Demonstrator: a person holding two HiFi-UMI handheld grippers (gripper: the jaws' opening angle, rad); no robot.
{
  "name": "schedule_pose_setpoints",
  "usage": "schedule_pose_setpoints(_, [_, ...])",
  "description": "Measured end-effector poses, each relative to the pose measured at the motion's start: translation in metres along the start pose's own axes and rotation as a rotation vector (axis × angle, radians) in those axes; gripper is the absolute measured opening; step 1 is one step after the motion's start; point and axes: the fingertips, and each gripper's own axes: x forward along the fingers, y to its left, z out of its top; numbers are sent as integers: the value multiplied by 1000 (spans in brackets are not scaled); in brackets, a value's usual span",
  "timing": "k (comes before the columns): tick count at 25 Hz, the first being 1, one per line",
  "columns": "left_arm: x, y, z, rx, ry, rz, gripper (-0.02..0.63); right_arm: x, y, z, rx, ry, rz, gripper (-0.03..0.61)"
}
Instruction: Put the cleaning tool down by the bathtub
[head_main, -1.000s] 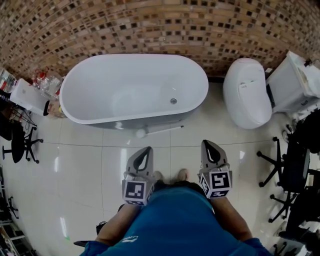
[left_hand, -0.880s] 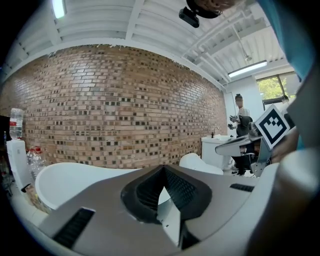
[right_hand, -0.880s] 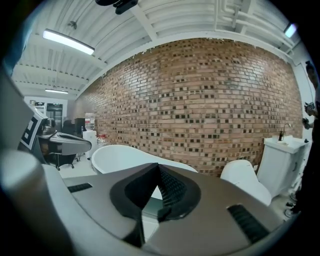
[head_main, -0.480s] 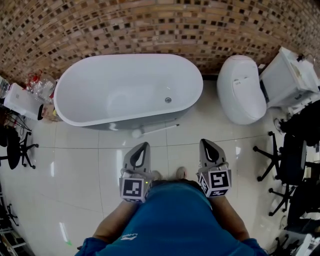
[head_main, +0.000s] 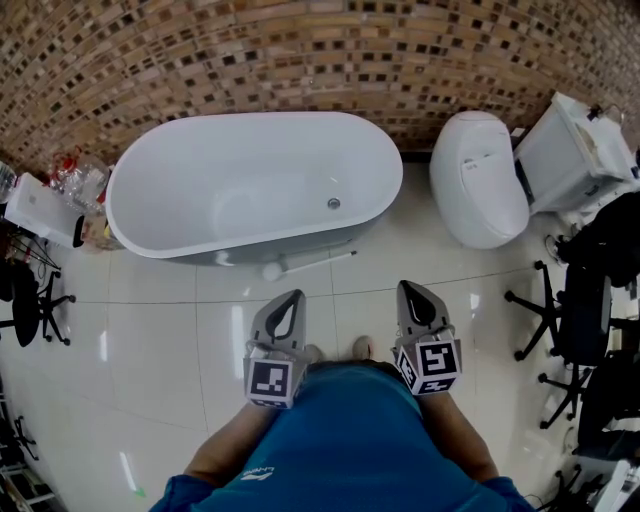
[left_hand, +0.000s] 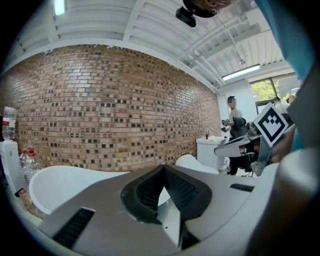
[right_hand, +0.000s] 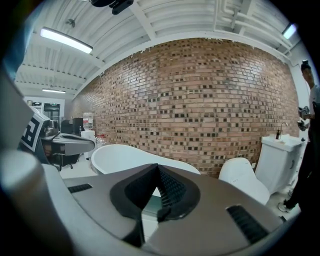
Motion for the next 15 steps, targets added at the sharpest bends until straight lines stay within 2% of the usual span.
schedule_pose_setpoints(15, [-5, -8, -5, 7, 16, -15, 0, -7, -1, -10, -4, 16, 5, 5])
